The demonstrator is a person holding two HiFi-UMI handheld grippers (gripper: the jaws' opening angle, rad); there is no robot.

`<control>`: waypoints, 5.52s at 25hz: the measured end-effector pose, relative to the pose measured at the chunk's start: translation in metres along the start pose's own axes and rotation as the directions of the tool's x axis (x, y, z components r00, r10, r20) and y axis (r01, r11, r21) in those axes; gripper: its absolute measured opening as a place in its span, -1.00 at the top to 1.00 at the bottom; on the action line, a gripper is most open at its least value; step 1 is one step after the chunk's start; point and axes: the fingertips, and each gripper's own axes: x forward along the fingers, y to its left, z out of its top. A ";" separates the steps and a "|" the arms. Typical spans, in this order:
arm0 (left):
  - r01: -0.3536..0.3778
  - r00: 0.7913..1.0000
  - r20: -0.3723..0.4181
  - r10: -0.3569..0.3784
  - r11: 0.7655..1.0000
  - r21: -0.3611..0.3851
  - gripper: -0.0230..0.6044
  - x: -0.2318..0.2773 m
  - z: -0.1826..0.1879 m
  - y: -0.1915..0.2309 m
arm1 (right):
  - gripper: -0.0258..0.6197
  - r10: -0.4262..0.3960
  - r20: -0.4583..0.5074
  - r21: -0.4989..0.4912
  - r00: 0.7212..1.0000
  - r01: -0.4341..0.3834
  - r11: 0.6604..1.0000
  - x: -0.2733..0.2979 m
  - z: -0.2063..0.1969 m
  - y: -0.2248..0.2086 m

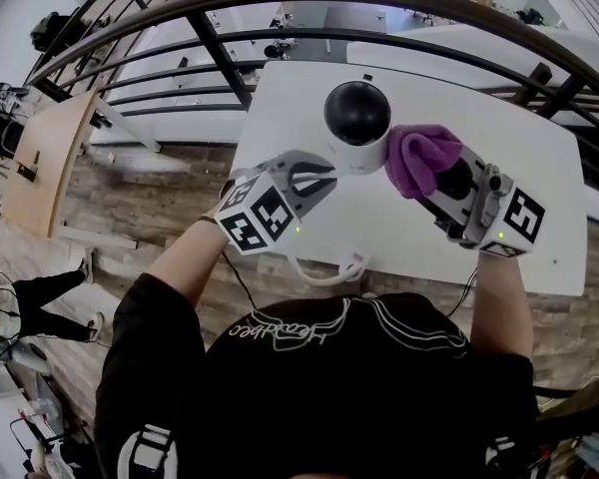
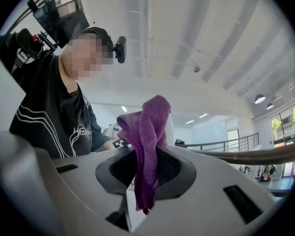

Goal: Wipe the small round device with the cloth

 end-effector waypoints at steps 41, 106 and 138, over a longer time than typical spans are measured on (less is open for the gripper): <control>0.008 1.000 0.012 -0.008 1.000 -0.004 0.75 0.004 -0.001 0.001 | 0.72 -0.338 -0.016 -0.527 0.941 0.279 0.802 -0.005 0.056 -0.002; 0.345 0.883 0.322 -0.340 0.938 0.045 0.74 -0.012 -0.003 0.003 | 0.71 -0.672 -0.107 -0.540 0.733 0.524 0.658 0.049 0.004 0.076; 0.373 0.872 0.343 -0.350 0.928 -0.004 0.75 -0.016 0.001 0.002 | 0.71 -0.813 -0.171 -0.851 0.557 0.332 0.407 0.069 0.014 0.034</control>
